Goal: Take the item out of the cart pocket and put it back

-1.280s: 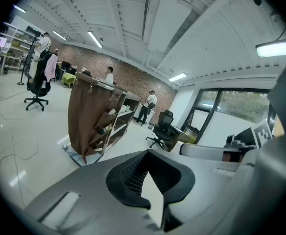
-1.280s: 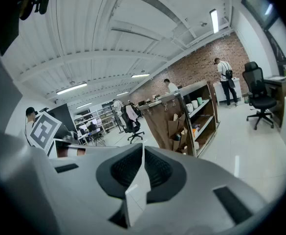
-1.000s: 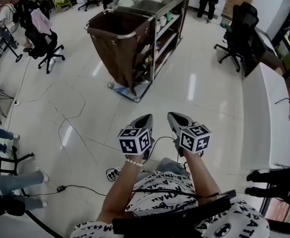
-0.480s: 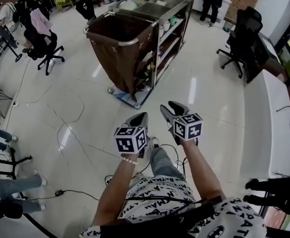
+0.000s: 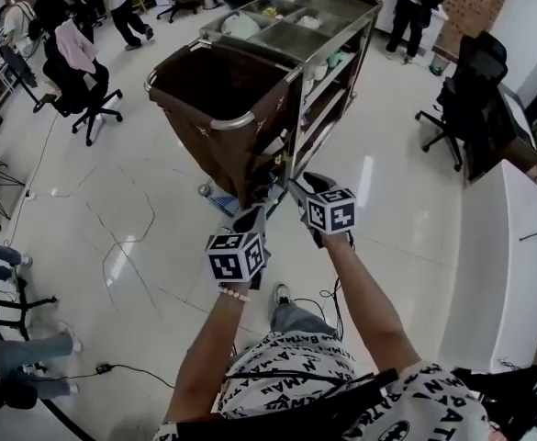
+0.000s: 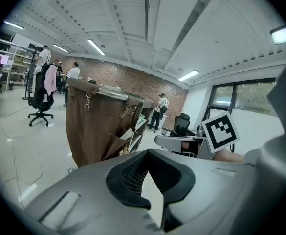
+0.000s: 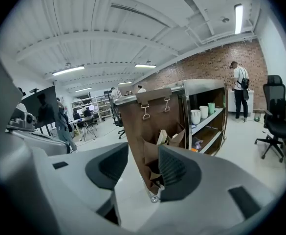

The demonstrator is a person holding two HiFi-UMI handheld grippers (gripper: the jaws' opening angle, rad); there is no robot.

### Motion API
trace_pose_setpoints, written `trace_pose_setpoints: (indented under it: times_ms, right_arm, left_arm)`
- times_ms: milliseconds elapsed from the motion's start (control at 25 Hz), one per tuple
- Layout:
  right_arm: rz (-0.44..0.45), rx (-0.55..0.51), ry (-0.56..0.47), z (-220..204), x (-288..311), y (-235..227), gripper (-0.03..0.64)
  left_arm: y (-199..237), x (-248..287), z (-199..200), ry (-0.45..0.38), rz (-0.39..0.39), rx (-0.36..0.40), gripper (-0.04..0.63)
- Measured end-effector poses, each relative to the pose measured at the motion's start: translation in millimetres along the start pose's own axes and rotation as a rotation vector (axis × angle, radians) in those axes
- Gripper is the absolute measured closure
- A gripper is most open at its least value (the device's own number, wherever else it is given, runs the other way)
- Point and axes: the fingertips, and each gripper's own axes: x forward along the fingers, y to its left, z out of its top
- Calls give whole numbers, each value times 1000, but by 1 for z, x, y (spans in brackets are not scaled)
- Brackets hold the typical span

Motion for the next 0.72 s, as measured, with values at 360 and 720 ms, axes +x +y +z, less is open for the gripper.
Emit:
trace_pose_setpoints:
  times_ms: [360,720]
  right_arm:
    - [56,-59,98,15,105,-45,413]
    - [60,-91,208,3,169,-63,440]
  left_arm:
    - [27,77,16,35,55,-24,592]
    - [53,101,17,68,96,-53,592]
